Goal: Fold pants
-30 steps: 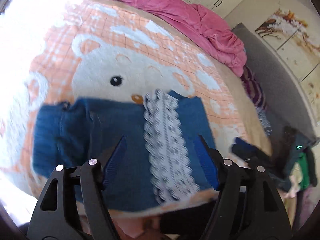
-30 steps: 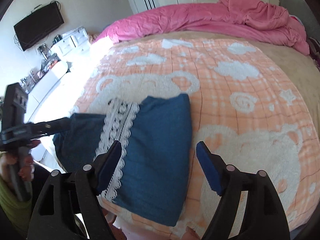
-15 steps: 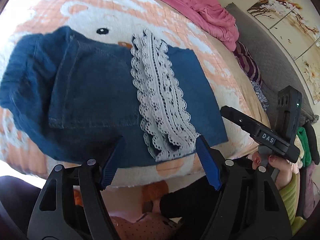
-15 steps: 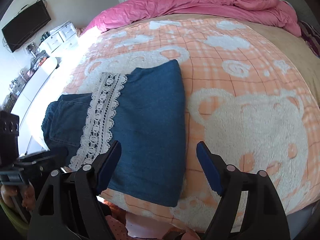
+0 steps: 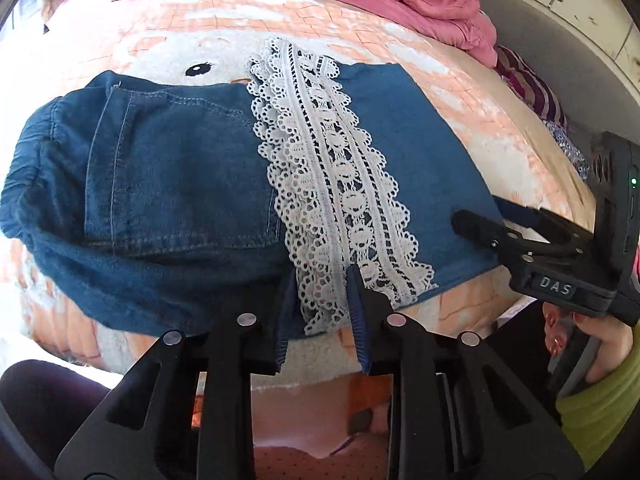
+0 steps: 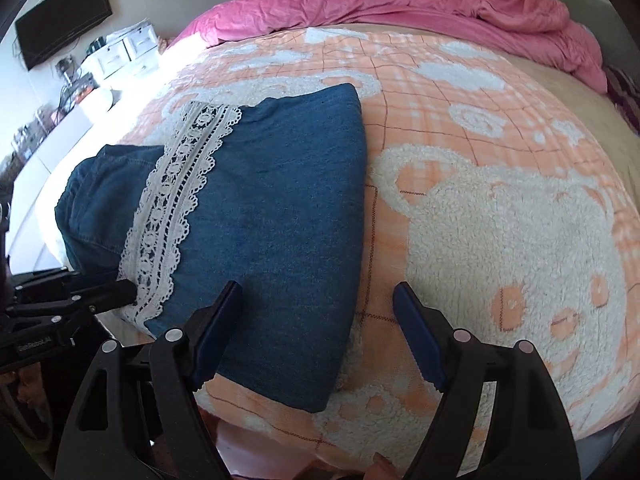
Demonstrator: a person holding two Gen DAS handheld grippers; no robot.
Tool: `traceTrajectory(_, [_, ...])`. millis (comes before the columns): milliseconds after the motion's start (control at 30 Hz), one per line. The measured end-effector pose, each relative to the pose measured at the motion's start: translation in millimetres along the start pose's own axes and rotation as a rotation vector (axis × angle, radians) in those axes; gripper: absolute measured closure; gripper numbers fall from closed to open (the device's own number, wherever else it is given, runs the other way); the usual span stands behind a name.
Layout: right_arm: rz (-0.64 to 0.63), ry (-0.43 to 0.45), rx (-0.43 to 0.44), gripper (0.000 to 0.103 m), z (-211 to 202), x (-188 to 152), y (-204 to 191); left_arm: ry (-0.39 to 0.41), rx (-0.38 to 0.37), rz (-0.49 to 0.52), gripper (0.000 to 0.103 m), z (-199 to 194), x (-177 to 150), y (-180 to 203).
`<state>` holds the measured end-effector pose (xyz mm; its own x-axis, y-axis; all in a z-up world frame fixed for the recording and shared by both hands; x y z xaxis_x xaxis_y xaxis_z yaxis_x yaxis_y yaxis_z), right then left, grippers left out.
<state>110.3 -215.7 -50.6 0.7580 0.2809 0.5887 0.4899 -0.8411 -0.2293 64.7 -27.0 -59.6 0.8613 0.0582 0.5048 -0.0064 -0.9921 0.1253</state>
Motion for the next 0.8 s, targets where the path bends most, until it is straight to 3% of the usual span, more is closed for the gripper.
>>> traceTrajectory(200, [-0.018, 0.016, -0.004, 0.025, 0.4, 1.3, 0.6, 0.02, -0.004, -0.014, 0.08, -1.1, -1.9, -2.9])
traceTrajectory(333, [-0.013, 0.125, -0.007, 0.026, -23.4, 6.9, 0.0, 0.056, 0.012, -0.013, 0.064, -14.6, -3.5, -2.1])
traceTrajectory(433, [0.005, 0.169, 0.003, 0.024, -34.6, 10.7, -1.6, 0.073, 0.011, -0.018, 0.062, -22.9, -4.2, -5.5])
traceTrajectory(700, [0.031, 0.141, -0.039, 0.021, -22.6, 15.7, -8.7, 0.129, 0.011, -0.046, 0.042, -46.2, -5.8, -21.6])
traceTrajectory(800, [0.037, 0.151, -0.05, 0.015, -25.9, 19.1, -15.2, 0.146, 0.019, -0.06, 0.037, -54.7, -5.3, -29.3])
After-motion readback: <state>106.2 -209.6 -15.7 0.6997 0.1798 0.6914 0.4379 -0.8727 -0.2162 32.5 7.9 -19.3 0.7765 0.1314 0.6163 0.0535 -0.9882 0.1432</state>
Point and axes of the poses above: each gripper's, at about its wrist camera, not at the fingertips, and z roughly the way its jaws point, y to its right, x to its top, the point moved 2 cm from there along z, roughly the way its jaws point, and after that the axes turned 8 degrees about x, right-handed, at the moved point
